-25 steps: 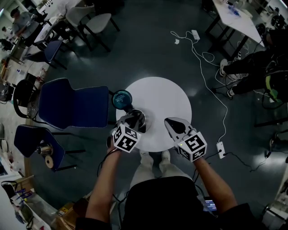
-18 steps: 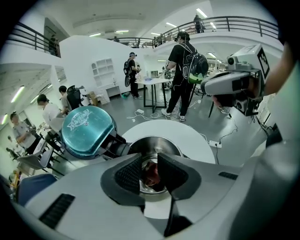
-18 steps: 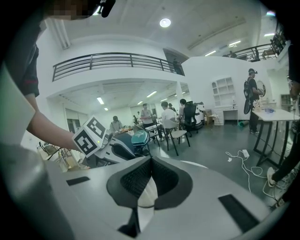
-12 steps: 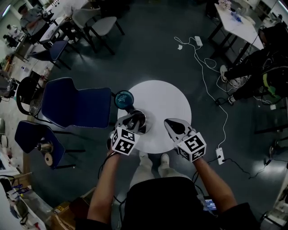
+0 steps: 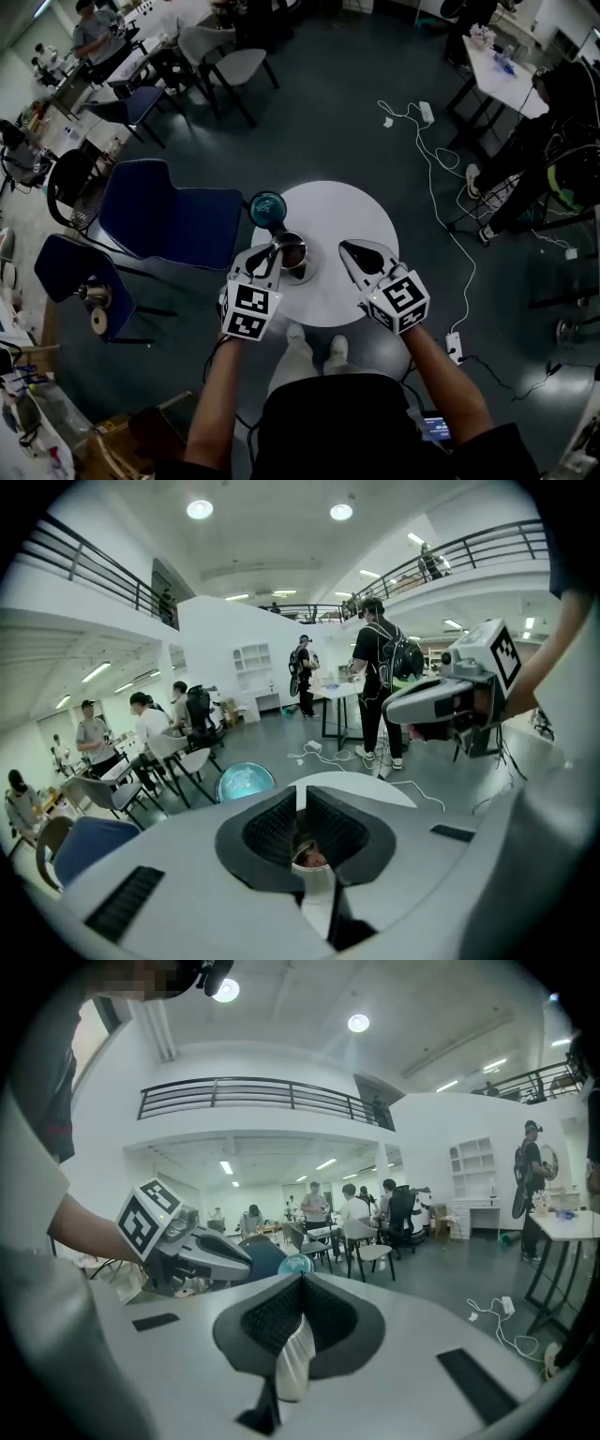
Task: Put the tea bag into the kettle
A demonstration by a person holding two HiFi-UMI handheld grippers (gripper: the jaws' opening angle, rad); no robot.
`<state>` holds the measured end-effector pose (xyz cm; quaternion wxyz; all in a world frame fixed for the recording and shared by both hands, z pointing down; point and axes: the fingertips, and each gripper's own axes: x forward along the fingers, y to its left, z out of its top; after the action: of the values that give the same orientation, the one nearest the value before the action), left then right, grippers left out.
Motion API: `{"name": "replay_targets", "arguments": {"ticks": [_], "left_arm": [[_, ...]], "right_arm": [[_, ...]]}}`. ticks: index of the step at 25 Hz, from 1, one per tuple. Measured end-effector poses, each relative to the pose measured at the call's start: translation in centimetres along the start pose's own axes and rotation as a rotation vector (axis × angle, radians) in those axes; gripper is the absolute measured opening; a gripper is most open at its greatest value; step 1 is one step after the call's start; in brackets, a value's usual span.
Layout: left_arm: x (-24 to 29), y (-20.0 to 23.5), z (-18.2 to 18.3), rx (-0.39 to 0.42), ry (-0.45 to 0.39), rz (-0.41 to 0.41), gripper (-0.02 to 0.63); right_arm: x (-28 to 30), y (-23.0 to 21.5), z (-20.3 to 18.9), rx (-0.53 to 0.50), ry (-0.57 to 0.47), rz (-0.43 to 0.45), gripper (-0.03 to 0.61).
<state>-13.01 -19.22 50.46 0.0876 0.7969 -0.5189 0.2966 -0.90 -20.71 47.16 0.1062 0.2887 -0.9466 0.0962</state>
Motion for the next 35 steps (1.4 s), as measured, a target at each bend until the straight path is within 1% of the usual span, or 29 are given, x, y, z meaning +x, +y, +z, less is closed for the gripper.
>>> {"name": "replay_targets", "arguments": {"ticks": [3,9,12,16,18,21,23,30,35], "left_arm": [[-1.8,0.0,1.3,-0.055,-0.055,0.034,0.034],[-5.8,-0.9,3.2,-0.097,-0.140,0.095,0.021],[-7.6,-1.8,3.9,-0.139,-0.181,0.118,0.018],[-9.5,-3.1,4.3,-0.187,-0.217,0.142,0.015],[-10.3,-3.5,4.4,-0.218,-0.237,0.146,0.015],[-11.2,-3.8,4.3,-0.288,-0.268,0.141,0.015],[-11.8,-3.8,4.4,-0.314,-0.283,0.143,0.015],[-13.5,-4.2,5.5,-0.316,-0.319,0.145,0.015],[-15.0,-4.0,6.5,-0.355,-0.382,0.127,0.015]], "right_arm": [[-0.3,0.6,1.1,-0.017,-0.020,0.023,0.017],[-1.8,2.6,3.9,-0.074,-0.074,0.070,0.017],[-2.9,3.5,5.1,-0.095,-0.100,0.096,0.017],[-4.1,3.9,6.1,-0.104,-0.116,0.110,0.017],[-4.6,4.2,6.7,-0.107,-0.124,0.115,0.017],[-5.0,4.6,7.2,-0.107,-0.129,0.133,0.017],[-5.1,4.9,7.5,-0.108,-0.128,0.143,0.017],[-5.4,6.2,8.1,-0.118,-0.126,0.164,0.017],[-6.1,7.5,9.2,-0.131,-0.152,0.170,0.017]]}}
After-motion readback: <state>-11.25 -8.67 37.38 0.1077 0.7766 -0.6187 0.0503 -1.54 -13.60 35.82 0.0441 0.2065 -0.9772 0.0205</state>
